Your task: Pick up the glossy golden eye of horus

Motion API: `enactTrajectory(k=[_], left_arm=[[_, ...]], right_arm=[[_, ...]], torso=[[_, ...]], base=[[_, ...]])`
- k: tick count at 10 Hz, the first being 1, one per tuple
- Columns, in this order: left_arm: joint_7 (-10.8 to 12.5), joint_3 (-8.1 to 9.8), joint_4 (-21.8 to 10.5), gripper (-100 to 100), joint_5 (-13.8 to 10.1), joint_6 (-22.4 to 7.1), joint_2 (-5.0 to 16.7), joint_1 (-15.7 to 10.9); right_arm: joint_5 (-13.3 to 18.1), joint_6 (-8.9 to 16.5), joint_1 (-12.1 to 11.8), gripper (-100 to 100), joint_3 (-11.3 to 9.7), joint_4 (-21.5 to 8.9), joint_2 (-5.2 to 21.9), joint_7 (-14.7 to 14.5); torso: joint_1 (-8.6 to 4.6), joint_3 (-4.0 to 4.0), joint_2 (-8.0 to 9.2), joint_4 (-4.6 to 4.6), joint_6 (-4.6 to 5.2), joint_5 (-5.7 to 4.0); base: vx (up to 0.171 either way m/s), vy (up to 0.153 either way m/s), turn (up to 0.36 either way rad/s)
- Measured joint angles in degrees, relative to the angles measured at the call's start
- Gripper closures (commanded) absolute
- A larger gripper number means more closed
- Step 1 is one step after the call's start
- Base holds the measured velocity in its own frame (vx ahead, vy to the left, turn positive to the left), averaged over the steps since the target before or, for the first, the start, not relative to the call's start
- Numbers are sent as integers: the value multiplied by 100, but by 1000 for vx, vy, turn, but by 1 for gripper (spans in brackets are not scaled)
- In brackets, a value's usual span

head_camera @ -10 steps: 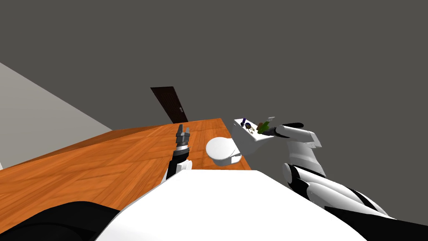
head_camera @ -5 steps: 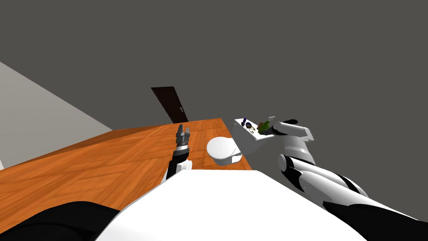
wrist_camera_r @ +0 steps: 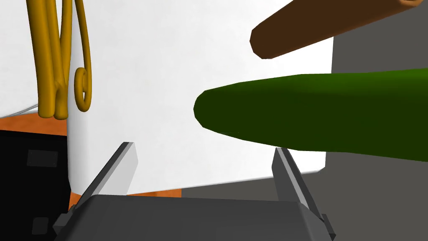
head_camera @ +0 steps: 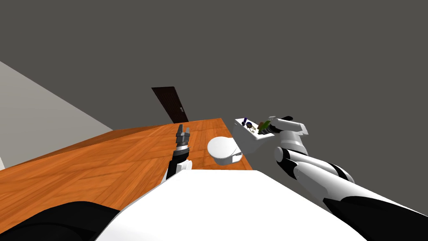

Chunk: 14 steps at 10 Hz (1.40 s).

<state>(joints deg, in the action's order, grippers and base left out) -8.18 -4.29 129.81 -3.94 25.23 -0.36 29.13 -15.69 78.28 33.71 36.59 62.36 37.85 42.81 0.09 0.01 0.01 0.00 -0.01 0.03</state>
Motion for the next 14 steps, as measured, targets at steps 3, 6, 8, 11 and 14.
enactTrajectory(k=[3,6,8,11,14], left_arm=[[0,0,0,0,0,0,0,0],[0,0,0,0,0,0,0,0],[0,0,0,0,0,0,0,0],[0,0,0,0,0,0,0,1],[0,0,0,0,0,0,0,1]], right_arm=[[199,322,439,-100,-14,-513,70,100],[403,676,836,-100,0,-957,144,185],[541,849,1155,-100,-17,-1348,201,246],[770,1198,1614,-100,-34,-1815,274,359],[926,1448,1938,-100,-40,-2173,324,434]], torso=[[-5,-3,-5,-2,0,-2],[-6,-5,-9,-2,0,-1],[-7,-8,-14,-3,-3,-2],[-7,-15,-27,-5,-5,-1],[-11,-13,-22,-5,-4,-3]], base=[[2,18,1],[11,13,2],[25,5,5],[46,-2,9],[42,-11,8]])
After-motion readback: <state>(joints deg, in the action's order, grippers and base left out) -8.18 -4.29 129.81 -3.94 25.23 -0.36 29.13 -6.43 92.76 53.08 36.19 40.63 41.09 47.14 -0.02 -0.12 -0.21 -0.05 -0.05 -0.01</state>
